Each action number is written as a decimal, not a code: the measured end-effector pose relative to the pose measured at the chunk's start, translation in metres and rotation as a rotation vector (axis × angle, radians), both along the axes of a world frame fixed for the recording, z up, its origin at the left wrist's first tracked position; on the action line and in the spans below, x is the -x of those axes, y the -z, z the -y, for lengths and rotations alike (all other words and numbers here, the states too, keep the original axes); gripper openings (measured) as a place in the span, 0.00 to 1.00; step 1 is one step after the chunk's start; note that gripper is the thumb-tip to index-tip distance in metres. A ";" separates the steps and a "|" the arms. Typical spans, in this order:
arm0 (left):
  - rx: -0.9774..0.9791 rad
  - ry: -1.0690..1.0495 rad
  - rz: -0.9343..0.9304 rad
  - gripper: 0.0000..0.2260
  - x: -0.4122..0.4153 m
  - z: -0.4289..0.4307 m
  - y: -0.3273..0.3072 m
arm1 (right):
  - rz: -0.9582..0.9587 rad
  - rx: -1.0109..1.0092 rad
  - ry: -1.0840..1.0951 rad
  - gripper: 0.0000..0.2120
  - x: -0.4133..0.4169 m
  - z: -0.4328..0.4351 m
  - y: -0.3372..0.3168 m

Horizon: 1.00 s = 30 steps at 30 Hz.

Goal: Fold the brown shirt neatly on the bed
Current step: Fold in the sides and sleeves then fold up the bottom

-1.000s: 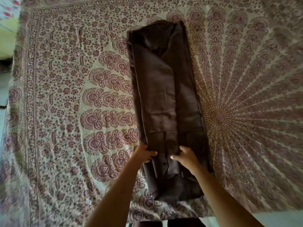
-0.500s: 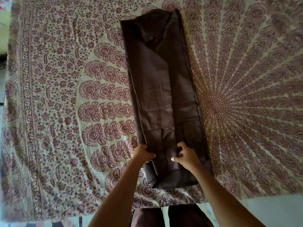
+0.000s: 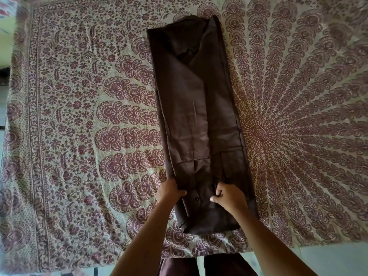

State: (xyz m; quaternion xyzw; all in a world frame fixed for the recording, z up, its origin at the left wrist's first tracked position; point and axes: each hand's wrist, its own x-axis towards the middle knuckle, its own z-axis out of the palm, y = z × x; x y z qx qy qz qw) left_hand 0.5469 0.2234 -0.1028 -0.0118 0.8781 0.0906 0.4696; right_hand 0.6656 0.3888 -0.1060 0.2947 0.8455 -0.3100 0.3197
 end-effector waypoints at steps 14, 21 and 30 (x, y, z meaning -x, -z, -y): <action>0.122 -0.002 -0.121 0.19 0.025 -0.011 -0.005 | 0.013 -0.090 -0.069 0.19 0.034 -0.008 -0.008; -0.034 -0.086 -0.346 0.07 0.100 -0.038 -0.017 | -0.292 -0.194 -0.081 0.14 0.093 -0.036 -0.016; -0.510 -0.361 -0.587 0.08 0.282 -0.096 -0.033 | -0.656 -0.255 -0.124 0.05 0.251 -0.086 -0.016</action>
